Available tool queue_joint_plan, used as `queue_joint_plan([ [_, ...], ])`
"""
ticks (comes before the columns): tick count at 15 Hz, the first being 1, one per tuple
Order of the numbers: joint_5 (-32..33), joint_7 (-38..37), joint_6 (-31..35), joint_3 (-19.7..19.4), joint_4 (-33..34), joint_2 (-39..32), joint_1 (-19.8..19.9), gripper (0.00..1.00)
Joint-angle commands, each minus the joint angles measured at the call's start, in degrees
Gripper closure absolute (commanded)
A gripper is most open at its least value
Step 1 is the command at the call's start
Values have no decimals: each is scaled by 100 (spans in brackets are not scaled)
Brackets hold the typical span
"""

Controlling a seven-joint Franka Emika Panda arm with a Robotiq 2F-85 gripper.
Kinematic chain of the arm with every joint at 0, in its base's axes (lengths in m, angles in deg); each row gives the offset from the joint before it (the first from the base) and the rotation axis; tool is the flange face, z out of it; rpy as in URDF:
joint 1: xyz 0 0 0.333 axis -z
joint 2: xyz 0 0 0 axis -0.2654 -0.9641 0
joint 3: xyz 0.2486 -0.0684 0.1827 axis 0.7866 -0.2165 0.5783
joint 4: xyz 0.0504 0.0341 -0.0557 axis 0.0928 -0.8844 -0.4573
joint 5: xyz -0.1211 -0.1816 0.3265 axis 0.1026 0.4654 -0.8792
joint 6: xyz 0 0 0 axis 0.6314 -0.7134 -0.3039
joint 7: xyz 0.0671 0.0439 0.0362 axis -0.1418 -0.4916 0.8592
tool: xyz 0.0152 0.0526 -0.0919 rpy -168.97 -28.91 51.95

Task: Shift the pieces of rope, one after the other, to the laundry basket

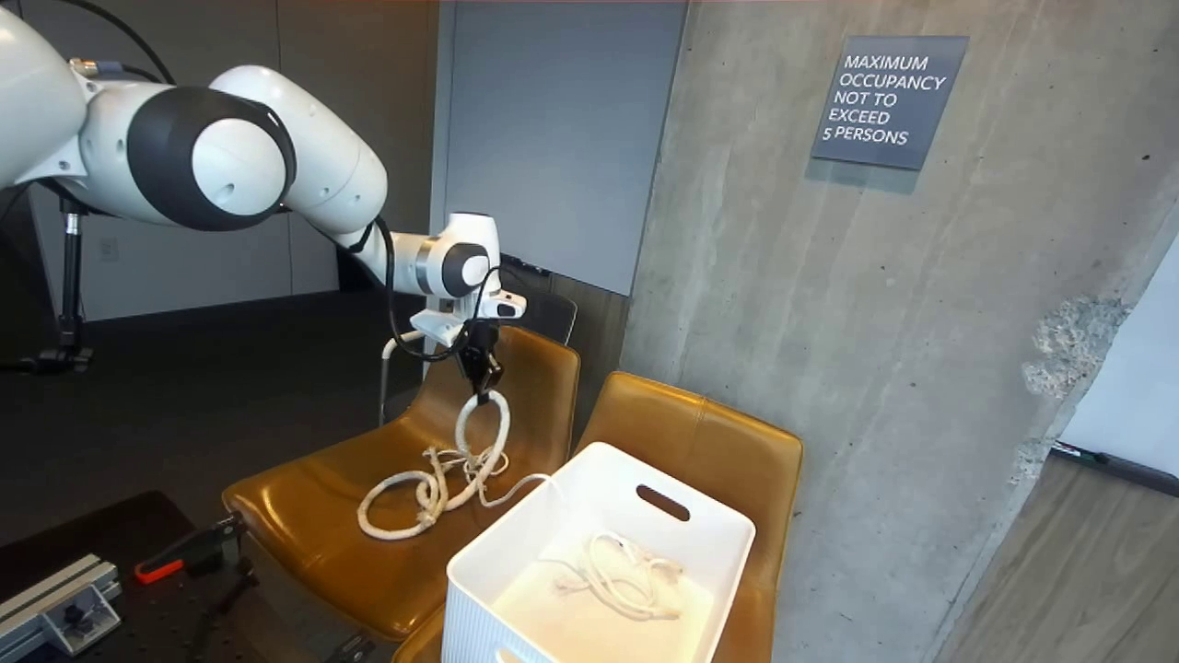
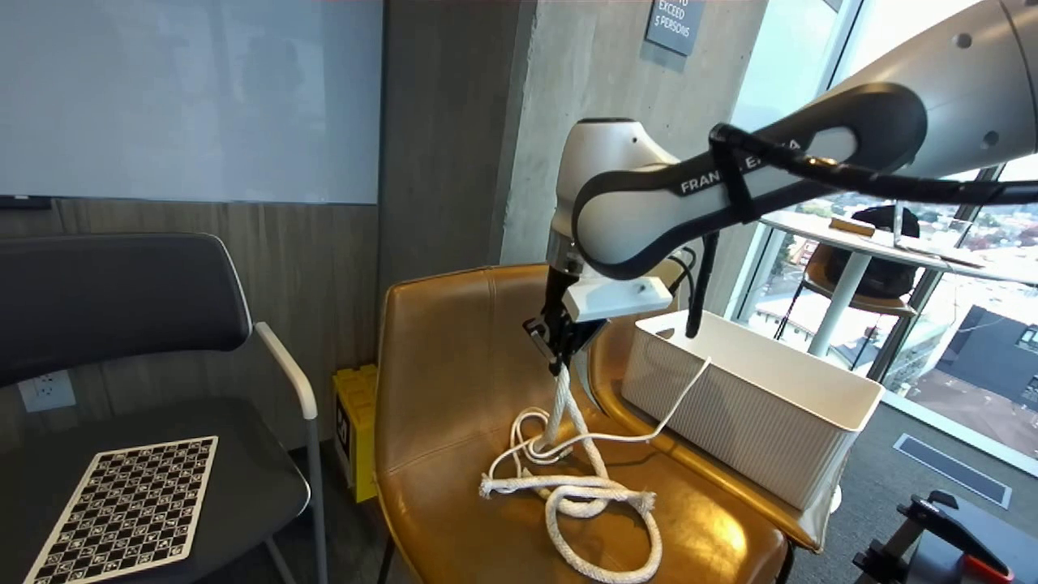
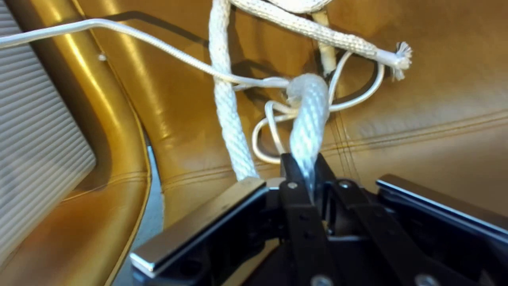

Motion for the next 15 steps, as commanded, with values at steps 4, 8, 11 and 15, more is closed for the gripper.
queue_joint_plan([
  [4,603,-446,-1347,-523,-241,1512,86,97],
  [8,795,-554,-1752,-616,-212,2315,358,97],
  [11,664,-529,-1974,-807,-22,2799,557,97],
  [15,519,-387,-2450,-1084,447,3204,1038,97],
])
